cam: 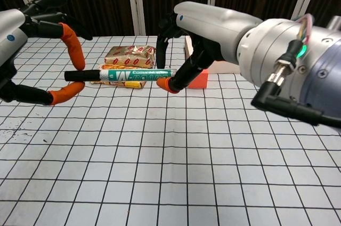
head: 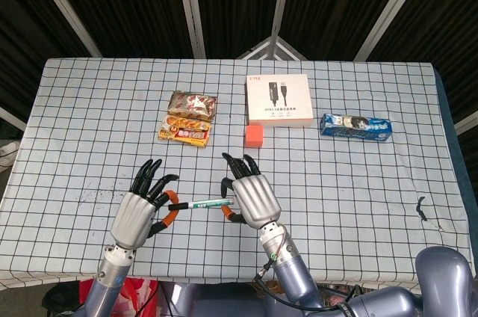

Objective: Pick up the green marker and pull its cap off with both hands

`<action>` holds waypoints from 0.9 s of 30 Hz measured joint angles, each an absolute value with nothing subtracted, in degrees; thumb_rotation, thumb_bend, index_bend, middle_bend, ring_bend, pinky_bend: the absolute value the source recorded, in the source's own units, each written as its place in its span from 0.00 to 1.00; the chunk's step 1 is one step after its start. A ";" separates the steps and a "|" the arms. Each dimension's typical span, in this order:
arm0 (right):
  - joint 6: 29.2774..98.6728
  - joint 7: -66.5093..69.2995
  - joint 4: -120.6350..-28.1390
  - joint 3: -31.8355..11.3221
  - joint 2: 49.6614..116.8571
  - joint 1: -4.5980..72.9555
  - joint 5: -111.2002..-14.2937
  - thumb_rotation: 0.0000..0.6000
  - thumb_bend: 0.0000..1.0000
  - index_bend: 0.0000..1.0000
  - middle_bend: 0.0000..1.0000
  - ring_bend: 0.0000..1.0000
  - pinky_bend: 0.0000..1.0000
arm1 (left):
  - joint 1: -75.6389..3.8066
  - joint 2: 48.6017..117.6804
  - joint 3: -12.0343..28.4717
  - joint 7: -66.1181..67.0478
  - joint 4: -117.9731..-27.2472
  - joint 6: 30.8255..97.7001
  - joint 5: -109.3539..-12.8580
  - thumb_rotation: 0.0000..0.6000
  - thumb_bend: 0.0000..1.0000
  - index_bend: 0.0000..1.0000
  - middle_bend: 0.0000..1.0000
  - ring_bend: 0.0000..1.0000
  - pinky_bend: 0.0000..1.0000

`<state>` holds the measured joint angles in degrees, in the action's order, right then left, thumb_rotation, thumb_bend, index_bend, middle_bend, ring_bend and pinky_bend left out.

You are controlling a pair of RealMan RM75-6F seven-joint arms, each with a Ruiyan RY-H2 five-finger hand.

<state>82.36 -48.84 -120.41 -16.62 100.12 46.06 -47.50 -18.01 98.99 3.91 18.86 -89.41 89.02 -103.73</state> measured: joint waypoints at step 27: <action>82.51 -46.43 -119.62 -15.83 98.75 45.12 -47.39 1.00 0.49 0.81 0.08 0.13 0.02 | -16.73 97.27 3.65 16.02 -90.20 92.74 -104.10 1.00 0.47 0.61 0.30 0.00 0.00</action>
<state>82.51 -46.43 -119.62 -15.83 98.75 45.12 -47.39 -16.73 97.27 3.65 16.02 -90.20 92.74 -104.10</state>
